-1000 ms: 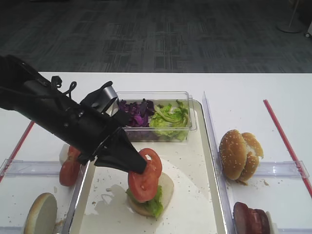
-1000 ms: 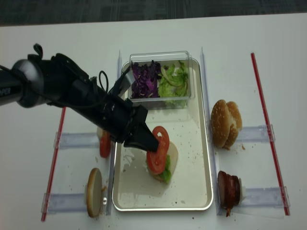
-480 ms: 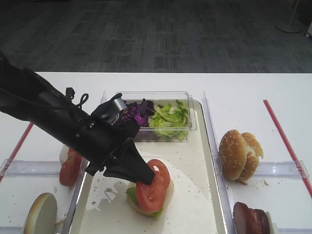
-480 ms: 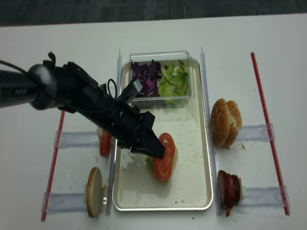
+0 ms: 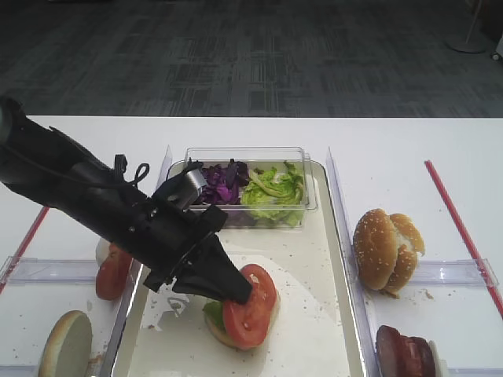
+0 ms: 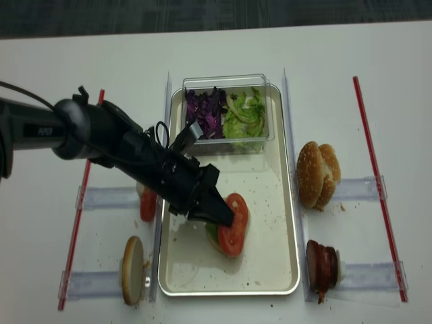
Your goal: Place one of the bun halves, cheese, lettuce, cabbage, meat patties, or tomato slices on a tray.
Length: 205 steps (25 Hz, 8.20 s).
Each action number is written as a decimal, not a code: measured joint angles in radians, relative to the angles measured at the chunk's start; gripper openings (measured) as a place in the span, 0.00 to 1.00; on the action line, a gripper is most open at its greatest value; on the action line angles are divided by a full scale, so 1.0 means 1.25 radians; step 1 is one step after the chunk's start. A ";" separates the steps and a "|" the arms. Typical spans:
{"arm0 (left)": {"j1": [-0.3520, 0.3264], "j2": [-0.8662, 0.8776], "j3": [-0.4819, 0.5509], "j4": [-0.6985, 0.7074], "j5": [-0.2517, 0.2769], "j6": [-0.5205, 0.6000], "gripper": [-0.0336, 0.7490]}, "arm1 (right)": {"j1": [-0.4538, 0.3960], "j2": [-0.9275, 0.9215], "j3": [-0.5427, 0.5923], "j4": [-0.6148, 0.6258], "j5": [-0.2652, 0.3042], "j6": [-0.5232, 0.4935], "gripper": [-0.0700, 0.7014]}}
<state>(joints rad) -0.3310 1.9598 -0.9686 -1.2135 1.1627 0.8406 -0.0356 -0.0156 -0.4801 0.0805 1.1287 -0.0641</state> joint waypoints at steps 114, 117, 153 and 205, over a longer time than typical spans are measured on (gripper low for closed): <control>0.027 0.001 0.000 0.051 -0.002 -0.010 0.89 | 0.000 0.000 0.000 0.000 0.000 0.002 0.67; 0.027 0.001 0.000 0.053 -0.002 -0.010 0.89 | 0.000 0.000 0.000 0.000 0.000 0.002 0.67; -0.108 -0.014 -0.478 0.837 0.040 -0.543 0.89 | 0.000 0.000 0.000 0.000 0.000 0.002 0.67; 0.228 -0.014 -0.486 1.022 0.043 -0.680 0.89 | 0.000 0.000 0.000 0.000 0.000 -0.001 0.67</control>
<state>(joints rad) -0.0461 1.9422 -1.5759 0.0637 1.2170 -0.0099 -0.0356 -0.0156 -0.4801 0.0805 1.1287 -0.0656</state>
